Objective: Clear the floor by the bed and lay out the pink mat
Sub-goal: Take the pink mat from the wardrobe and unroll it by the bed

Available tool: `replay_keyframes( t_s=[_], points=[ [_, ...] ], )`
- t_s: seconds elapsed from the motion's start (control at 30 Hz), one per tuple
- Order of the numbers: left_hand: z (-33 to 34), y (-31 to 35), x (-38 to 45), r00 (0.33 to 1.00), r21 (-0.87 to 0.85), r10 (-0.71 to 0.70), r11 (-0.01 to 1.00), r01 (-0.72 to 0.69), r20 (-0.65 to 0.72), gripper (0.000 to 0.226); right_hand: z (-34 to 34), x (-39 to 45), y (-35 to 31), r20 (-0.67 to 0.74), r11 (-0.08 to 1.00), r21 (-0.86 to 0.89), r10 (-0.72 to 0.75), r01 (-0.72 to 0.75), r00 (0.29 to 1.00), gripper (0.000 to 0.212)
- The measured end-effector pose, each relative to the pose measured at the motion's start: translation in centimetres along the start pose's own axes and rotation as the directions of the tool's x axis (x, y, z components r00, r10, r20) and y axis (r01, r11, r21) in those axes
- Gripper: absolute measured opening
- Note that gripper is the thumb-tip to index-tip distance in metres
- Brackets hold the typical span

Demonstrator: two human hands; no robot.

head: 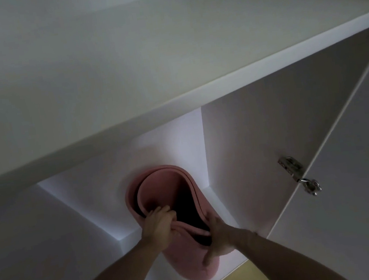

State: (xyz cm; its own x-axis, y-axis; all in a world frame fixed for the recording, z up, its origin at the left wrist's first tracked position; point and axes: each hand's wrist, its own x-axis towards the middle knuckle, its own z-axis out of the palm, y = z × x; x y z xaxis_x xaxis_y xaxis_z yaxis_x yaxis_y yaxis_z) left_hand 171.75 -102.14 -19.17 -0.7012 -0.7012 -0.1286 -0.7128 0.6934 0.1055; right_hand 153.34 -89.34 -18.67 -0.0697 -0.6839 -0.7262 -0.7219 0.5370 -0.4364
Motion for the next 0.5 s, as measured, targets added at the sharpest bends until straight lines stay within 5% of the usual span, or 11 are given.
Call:
replay_keyframes(
  t_s=[0.07,0.17,0.4,0.5],
  points=[
    [-0.1,0.4,0.0,0.999,-0.026,-0.037,0.999,0.036,-0.01,0.012,1.6,0.7,-0.5,-0.122,1.0,-0.007,0.024,-0.025,0.992,0.157],
    [0.1,0.6,-0.1,0.995,-0.035,-0.09,0.995,0.089,-0.031,0.012,3.1,1.1,-1.4,-0.357,0.997,0.071,0.067,-0.045,0.932,0.143],
    [1.1,-0.1,1.2,0.99,-0.113,-0.076,0.992,0.062,-0.115,0.015,1.9,2.6,-2.5,-0.495,0.997,0.038,0.082,-0.073,0.865,0.054],
    [0.7,-0.5,2.0,0.991,-0.129,0.002,0.991,-0.019,-0.133,0.022,1.3,2.9,-2.3,-0.495,0.998,0.002,0.062,-0.07,0.867,0.039]
  ],
)
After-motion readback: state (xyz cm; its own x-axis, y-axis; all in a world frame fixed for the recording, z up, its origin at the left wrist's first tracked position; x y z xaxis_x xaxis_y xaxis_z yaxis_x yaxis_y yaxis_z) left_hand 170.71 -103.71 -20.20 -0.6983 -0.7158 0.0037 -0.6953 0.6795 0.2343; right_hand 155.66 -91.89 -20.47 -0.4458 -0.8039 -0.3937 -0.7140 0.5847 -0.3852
